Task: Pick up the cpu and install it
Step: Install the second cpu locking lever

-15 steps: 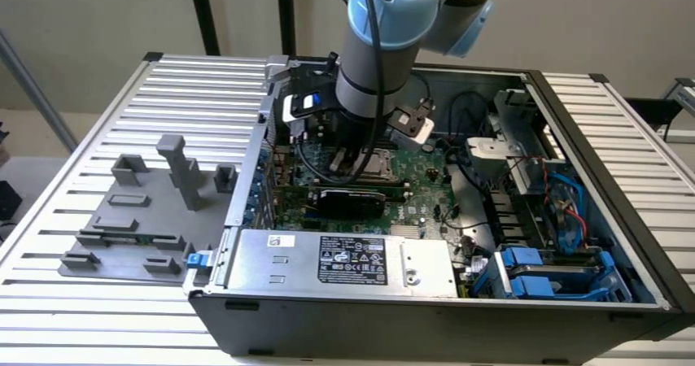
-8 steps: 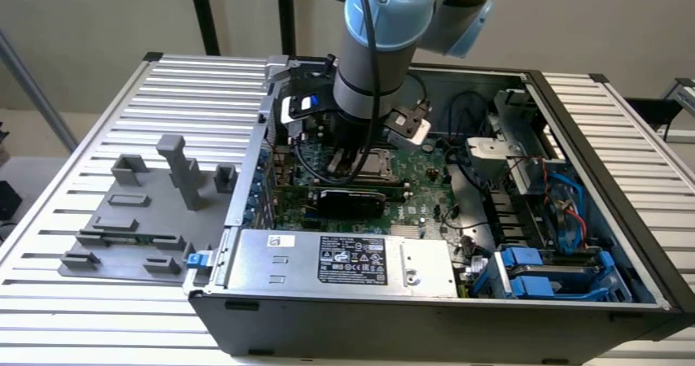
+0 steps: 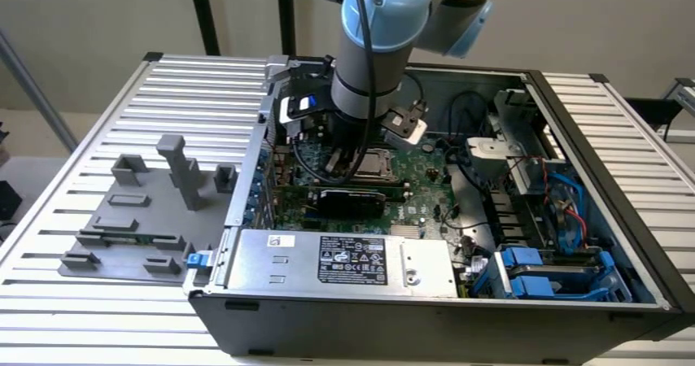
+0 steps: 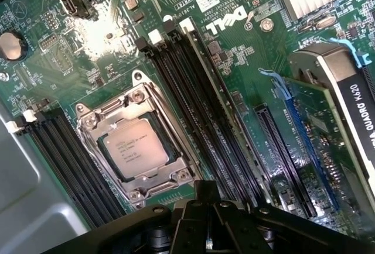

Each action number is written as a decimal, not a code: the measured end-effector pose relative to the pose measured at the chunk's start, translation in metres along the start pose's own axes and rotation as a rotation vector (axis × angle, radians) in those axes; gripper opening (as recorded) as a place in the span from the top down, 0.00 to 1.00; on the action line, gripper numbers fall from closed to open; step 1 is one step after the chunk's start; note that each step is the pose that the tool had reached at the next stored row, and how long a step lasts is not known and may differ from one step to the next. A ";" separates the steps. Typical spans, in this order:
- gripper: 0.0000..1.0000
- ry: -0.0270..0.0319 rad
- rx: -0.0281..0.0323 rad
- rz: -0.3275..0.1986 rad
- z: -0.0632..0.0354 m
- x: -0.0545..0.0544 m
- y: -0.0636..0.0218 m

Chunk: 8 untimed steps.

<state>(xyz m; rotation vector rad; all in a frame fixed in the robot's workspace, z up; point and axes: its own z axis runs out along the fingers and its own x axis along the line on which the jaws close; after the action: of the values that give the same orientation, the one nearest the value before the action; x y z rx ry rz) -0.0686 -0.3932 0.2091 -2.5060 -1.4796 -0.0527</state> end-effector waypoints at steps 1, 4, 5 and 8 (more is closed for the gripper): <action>0.89 -0.0001 -0.0002 0.000 0.0007 0.000 0.0000; 0.89 -0.0007 -0.0005 0.000 0.0026 0.000 -0.0002; 0.89 -0.0009 -0.0006 0.000 0.0032 0.000 -0.0001; 0.89 -0.0010 -0.0007 0.000 0.0048 0.000 -0.0004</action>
<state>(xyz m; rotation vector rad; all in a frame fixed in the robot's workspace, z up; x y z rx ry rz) -0.0692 -0.3918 0.2046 -2.5071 -1.4800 -0.0519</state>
